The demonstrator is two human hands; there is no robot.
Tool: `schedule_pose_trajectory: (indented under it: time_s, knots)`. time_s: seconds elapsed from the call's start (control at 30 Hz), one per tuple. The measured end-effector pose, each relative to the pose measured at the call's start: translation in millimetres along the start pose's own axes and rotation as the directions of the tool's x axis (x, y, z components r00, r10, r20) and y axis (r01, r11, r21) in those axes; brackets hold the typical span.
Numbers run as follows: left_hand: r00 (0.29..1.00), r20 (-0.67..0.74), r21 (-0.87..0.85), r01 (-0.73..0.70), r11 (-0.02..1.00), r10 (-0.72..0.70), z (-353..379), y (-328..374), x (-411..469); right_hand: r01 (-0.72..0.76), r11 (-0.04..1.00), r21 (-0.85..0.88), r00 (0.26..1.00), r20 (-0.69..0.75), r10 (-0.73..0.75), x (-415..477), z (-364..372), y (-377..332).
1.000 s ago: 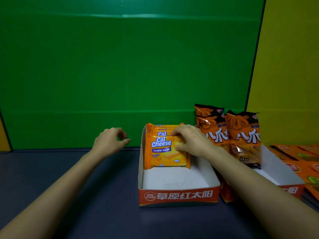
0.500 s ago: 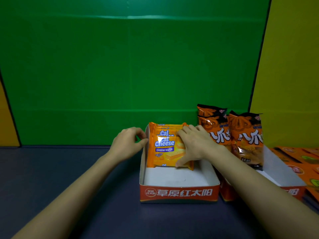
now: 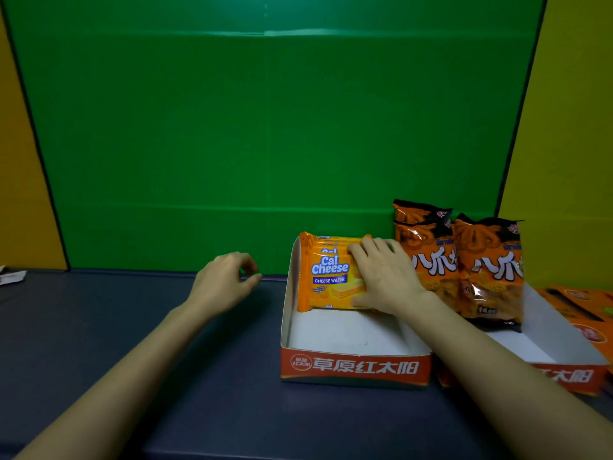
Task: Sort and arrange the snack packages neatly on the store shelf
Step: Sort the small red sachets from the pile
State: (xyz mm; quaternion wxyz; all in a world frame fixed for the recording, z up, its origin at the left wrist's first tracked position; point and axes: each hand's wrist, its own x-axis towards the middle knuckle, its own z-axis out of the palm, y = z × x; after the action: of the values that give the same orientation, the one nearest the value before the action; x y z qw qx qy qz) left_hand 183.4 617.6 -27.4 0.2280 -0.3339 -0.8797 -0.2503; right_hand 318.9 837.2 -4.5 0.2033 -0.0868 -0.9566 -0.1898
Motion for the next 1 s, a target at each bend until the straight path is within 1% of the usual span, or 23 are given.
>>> schedule_pose_trajectory:
  time_s: [0.07,0.17,0.27,0.37,0.5,0.73,0.83,0.93,1.0]
  knots:
    - [1.0,0.013,0.075,-0.009,0.997,0.008,-5,-7,-8,-0.004,1.0,0.006,1.0,-0.021,0.005,0,-2,0]
    - [0.999,0.036,0.171,0.025,0.985,-0.031,-19,-18,-22,0.0,1.0,0.032,0.997,-0.075,0.003,4,-9,-6]
    - [0.996,0.036,0.243,0.068,0.968,-0.08,-36,-31,-40,0.04,0.99,0.138,0.993,-0.116,-0.024,12,-25,-26]
    - [0.99,0.022,0.31,0.128,0.942,-0.141,-61,-49,-63,0.143,0.953,0.266,0.981,-0.169,-0.1,20,-42,-62]
    - [0.973,-0.039,0.386,0.223,0.895,-0.225,-101,-84,-101,0.295,0.881,0.369,0.951,-0.202,-0.234,31,-65,-127]
    - [0.945,-0.099,0.504,0.318,0.803,-0.312,-184,-161,-174,0.467,0.722,0.51,0.883,-0.222,-0.415,44,-96,-268]
    - [0.931,-0.108,0.527,0.351,0.774,-0.349,-225,-204,-208,0.497,0.659,0.564,0.863,-0.24,-0.445,49,-108,-336]
    - [0.917,-0.112,0.561,0.376,0.737,-0.383,-262,-251,-243,0.485,0.591,0.645,0.863,-0.243,-0.443,54,-116,-405]
    - [0.906,-0.125,0.562,0.401,0.723,-0.405,-282,-280,-263,0.468,0.567,0.678,0.868,-0.229,-0.441,58,-118,-448]
